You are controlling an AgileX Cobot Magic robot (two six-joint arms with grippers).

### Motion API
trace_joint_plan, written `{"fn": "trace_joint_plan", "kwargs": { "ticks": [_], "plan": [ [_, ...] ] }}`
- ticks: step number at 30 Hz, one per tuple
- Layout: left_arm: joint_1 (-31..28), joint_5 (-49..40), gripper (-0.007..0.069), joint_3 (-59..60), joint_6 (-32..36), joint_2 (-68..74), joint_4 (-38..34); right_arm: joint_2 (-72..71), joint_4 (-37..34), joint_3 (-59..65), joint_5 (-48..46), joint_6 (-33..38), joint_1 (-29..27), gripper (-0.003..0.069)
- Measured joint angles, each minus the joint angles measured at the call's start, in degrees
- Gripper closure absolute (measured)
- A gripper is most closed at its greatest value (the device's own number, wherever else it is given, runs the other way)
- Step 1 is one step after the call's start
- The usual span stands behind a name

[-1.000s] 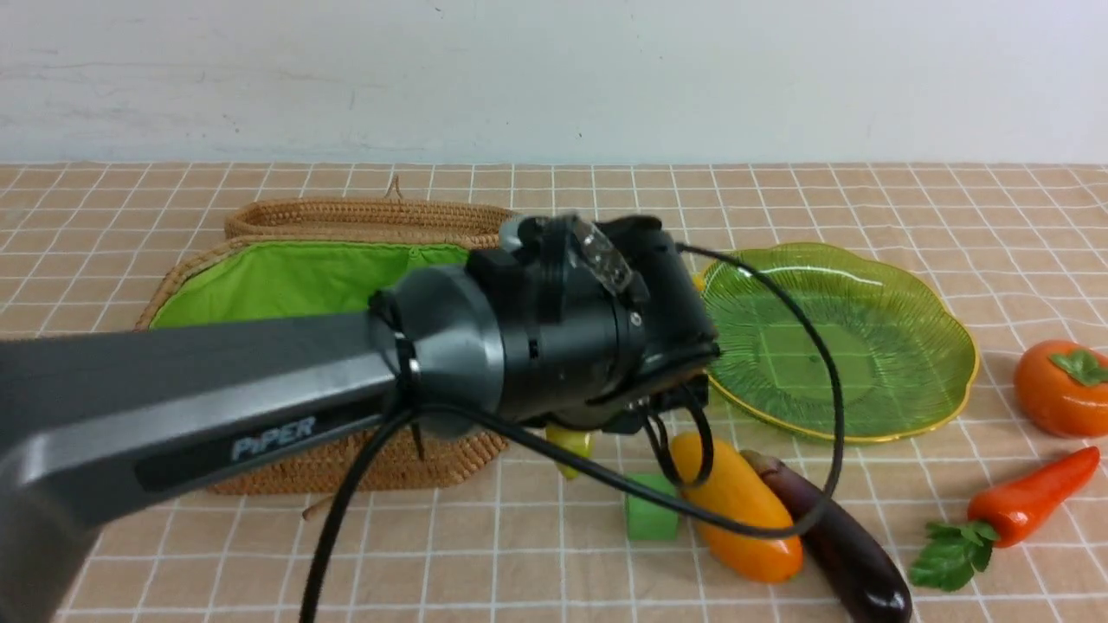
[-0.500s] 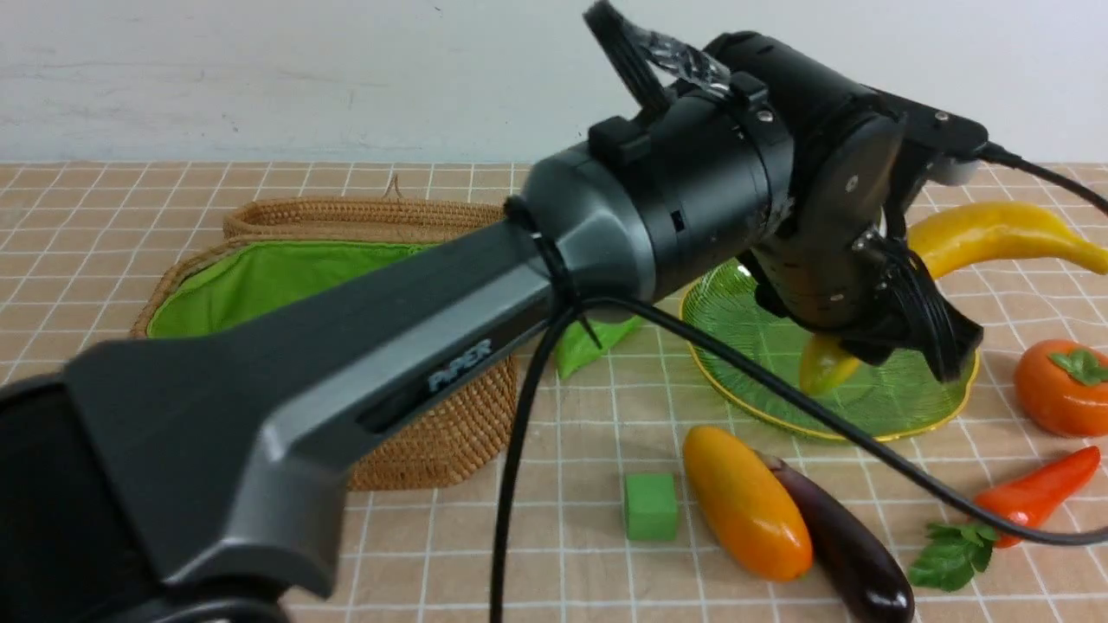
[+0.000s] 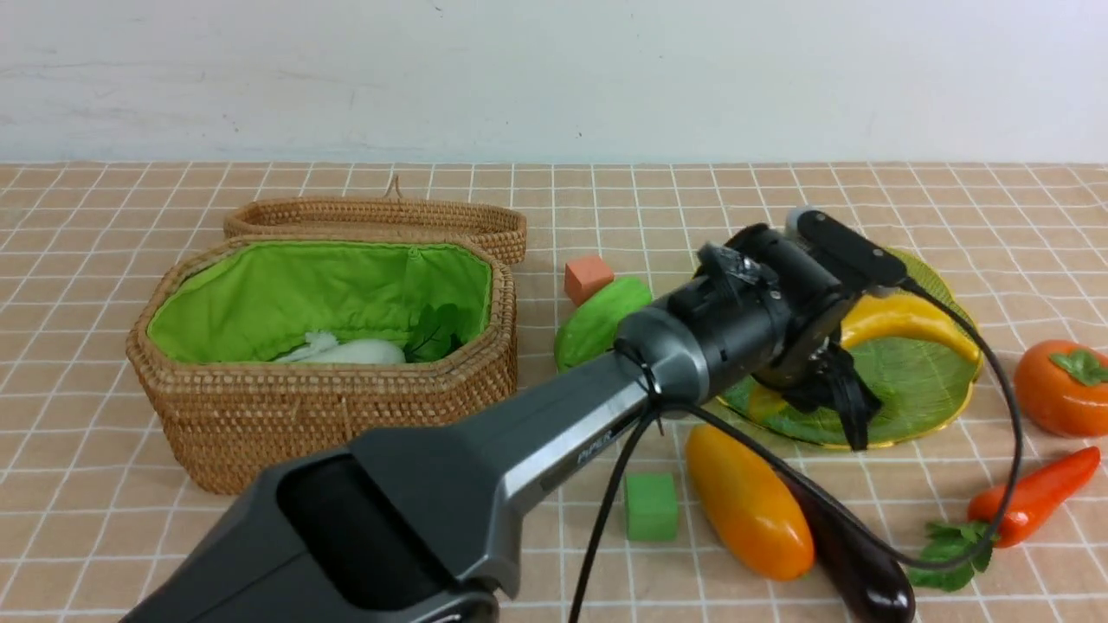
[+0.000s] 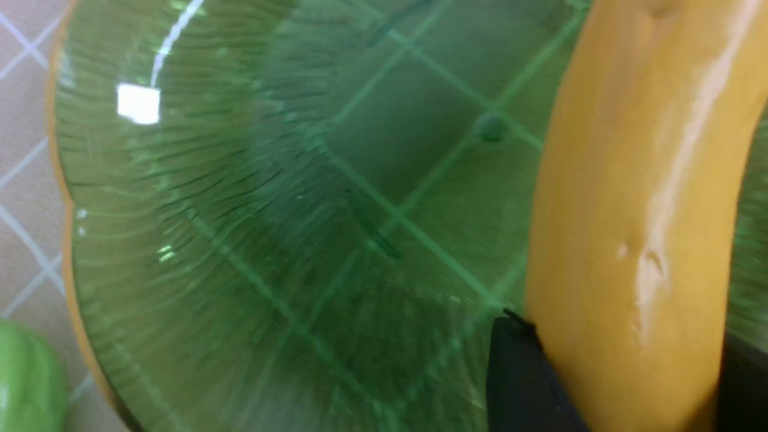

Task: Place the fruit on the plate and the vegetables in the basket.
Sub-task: Use the left arm to grab a banana and put it into the right plate, then take a chayote with your left arm and place it on the basket on the left.

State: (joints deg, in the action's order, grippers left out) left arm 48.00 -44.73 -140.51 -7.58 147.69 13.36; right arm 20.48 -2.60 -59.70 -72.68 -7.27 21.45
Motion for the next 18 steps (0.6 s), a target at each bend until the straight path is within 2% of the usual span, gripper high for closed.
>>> {"fn": "trace_joint_plan", "kwargs": {
  "ticks": [2, 6, 8, 10, 14, 17, 18],
  "plan": [
    [-0.3, 0.66, 0.0281, 0.0, -0.04, -0.08, 0.59, 0.0, 0.05, 0.0, 0.0, 0.0, 0.0, 0.0421],
    [-0.24, 0.5, 0.0106, 0.0, -0.11, -1.3, -0.86, 0.0, 0.06, 0.0, 0.0, 0.0, 0.0, 0.0421],
    [-0.24, -0.93, 0.0045, 0.0, -0.11, -2.6, -2.21, 0.0, 0.18, 0.0, 0.0, 0.0, 0.0, 0.0421],
    [-0.24, -2.34, 0.002, 0.0, -0.11, -4.21, -3.25, 0.0, 0.24, 0.0, 0.0, 0.06, 0.0, 0.0421],
    [-0.24, -7.88, 0.0017, -0.06, -0.11, -9.05, -3.69, 0.0, 0.29, 0.0, 0.0, 1.14, 0.0, 0.0421],
    [-0.31, -14.38, 0.007, -0.37, -0.11, -12.91, -1.38, 0.0, 0.29, 0.0, 0.0, 1.9, 0.0, 0.0421],
    [-0.6, -17.93, 0.0111, -0.56, -0.11, -13.97, 0.13, 0.0, 0.29, 0.0, 0.0, 2.08, 0.0, 0.0421]
  ]
}}
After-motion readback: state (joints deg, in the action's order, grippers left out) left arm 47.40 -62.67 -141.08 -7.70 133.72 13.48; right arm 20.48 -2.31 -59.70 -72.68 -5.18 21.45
